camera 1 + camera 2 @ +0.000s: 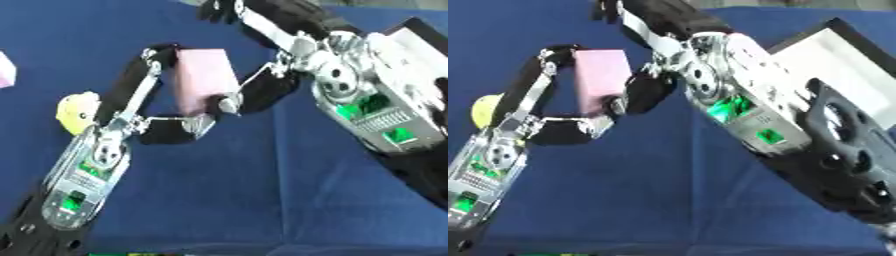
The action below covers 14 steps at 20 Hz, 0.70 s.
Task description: Pick up the objects with one hand, pass them to the other hand, and then place them into the box on the other side of the table.
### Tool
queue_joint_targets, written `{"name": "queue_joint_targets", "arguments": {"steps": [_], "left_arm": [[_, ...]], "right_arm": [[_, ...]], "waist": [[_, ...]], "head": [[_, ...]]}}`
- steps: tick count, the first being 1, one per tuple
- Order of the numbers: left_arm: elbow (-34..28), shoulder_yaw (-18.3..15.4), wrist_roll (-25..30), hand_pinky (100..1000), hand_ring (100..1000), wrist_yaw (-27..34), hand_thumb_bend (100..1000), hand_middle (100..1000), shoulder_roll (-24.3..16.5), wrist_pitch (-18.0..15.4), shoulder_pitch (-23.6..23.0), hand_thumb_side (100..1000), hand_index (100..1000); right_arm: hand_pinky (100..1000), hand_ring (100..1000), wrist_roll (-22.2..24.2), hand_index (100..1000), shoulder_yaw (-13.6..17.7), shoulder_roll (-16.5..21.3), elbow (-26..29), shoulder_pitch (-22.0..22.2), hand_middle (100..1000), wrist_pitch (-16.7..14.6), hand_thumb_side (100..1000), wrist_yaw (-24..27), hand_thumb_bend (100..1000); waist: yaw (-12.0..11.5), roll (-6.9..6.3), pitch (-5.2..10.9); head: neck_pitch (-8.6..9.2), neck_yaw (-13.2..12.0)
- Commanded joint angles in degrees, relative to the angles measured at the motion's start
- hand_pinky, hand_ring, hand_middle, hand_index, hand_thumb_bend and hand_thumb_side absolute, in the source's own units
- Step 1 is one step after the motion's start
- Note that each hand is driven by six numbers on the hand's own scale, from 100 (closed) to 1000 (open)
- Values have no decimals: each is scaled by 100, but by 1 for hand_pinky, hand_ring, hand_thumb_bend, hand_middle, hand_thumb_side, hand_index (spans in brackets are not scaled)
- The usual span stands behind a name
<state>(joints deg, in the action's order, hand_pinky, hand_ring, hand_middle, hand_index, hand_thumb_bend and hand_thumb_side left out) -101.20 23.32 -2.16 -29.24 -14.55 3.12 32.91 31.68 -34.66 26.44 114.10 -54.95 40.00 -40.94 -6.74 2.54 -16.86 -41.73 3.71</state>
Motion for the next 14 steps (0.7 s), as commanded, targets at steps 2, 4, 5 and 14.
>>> {"name": "queue_joint_targets", "arguments": {"steps": [2,4,5,14], "left_arm": [[-188,11,-27,757,557,-7,100,560,18,-49,108,298,587],[-211,19,-53,757,556,4,100,559,17,-72,114,297,586],[-225,24,-66,756,555,15,100,558,17,-89,116,298,586],[-351,60,-168,756,552,166,100,551,6,-291,148,299,582]], "right_arm": [[791,827,721,843,79,134,49,-66,774,662,100,-99,549],[792,826,759,837,61,131,49,-57,767,661,100,-72,546],[791,825,784,833,48,128,49,-52,765,660,103,-46,544],[792,826,883,828,-29,127,49,-29,767,770,110,143,532]], "waist": [[-3,-22,115],[-8,-17,114],[-12,-13,113],[-29,9,105]], "head": [[15,32],[16,33],[14,32],[19,24]]}}
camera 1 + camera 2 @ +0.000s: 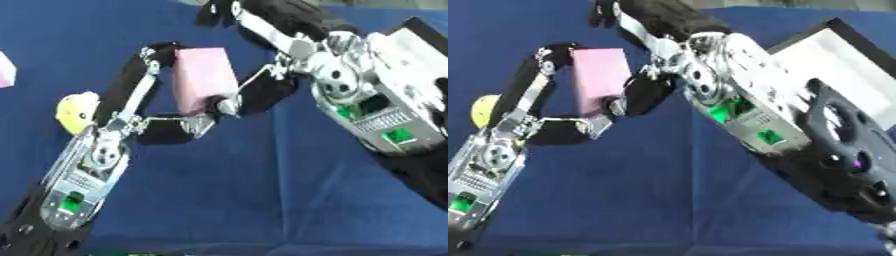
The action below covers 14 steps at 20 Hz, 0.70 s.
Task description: Pick up the objects with one hand, pass them to the other hand, and then place them into the box on the other side of the table.
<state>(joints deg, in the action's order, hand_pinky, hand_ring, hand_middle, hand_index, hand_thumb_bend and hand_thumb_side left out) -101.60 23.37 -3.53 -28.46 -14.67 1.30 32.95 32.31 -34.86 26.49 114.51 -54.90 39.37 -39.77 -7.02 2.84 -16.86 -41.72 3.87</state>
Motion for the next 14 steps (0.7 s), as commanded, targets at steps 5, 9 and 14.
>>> {"name": "queue_joint_targets", "arguments": {"steps": [5,9,14], "left_arm": [[-362,65,-46,756,551,148,100,549,11,-198,157,298,581],[-397,70,-48,756,551,180,100,548,14,-227,167,297,581],[-441,70,-79,755,551,208,100,548,9,-251,177,295,580]], "right_arm": [[792,826,835,827,-35,133,8,-20,768,869,112,110,530],[792,826,840,825,-61,139,8,-3,767,890,114,148,527],[790,824,869,818,-86,143,8,20,763,942,110,248,513]], "waist": [[-3,-19,103],[-5,-18,100],[-4,-18,96]], "head": [[20,5],[19,8],[16,5]]}}
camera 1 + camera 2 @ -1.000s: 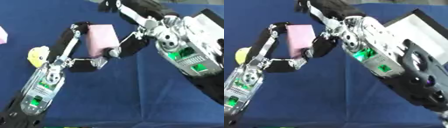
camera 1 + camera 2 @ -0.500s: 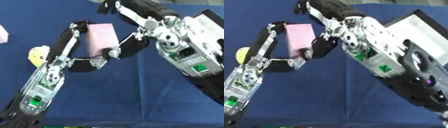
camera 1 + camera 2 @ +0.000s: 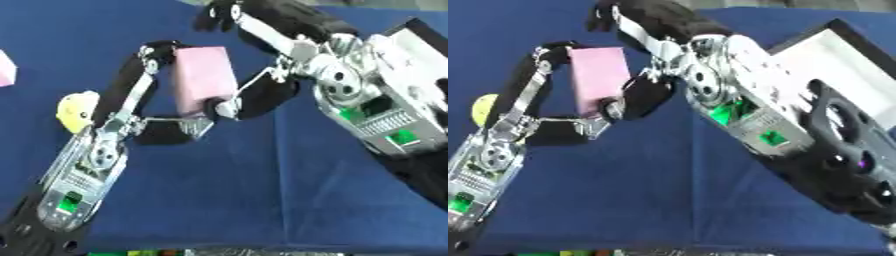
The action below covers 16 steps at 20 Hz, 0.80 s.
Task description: Pick up the objects with one hand, pass them to the other hand, and then place them into the box on the other side of the table.
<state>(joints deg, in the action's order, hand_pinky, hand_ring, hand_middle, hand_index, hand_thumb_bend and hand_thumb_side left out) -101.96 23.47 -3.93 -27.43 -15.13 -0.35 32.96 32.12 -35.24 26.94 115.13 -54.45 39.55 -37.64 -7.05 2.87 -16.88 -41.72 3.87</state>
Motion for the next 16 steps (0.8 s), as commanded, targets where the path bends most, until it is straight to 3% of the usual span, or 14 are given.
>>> {"name": "queue_joint_targets", "arguments": {"steps": [1,16], "left_arm": [[-411,60,-43,755,551,109,100,548,55,-88,178,295,579],[-464,73,-64,755,552,118,100,548,58,-108,216,288,579]], "right_arm": [[790,822,886,813,-50,99,-54,-24,758,933,106,52,507],[795,803,808,776,-89,111,-54,6,722,1023,100,315,445]], "waist": [[0,-21,98],[-8,-13,101]], "head": [[13,5],[-3,-20]]}}
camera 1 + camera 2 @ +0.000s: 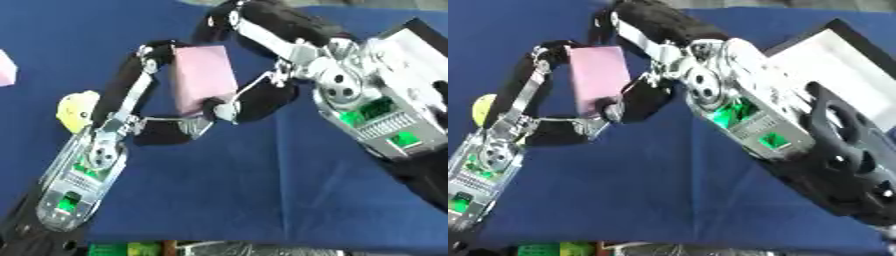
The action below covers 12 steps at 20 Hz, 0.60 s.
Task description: Pick up the objects with one hand, pass them to the other hand, and then place them into the box on the other side of the table.
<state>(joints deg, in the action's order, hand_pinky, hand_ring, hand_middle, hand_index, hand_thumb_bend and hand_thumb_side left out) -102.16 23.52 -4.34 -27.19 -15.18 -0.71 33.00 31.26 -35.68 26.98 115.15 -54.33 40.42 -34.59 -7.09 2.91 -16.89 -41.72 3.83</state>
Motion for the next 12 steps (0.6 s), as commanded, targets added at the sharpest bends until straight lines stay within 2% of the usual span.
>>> {"name": "queue_joint_targets", "arguments": {"steps": [1,12], "left_arm": [[-454,70,-22,755,552,92,100,547,61,-77,215,287,579],[-526,99,23,756,553,92,100,547,57,-102,231,279,579]], "right_arm": [[794,802,895,776,-48,110,-56,-3,722,938,100,17,444],[792,803,865,779,-46,123,-56,10,727,922,100,100,440]], "waist": [[-4,-15,102],[-1,-17,89]], "head": [[-5,-15],[-9,-25]]}}
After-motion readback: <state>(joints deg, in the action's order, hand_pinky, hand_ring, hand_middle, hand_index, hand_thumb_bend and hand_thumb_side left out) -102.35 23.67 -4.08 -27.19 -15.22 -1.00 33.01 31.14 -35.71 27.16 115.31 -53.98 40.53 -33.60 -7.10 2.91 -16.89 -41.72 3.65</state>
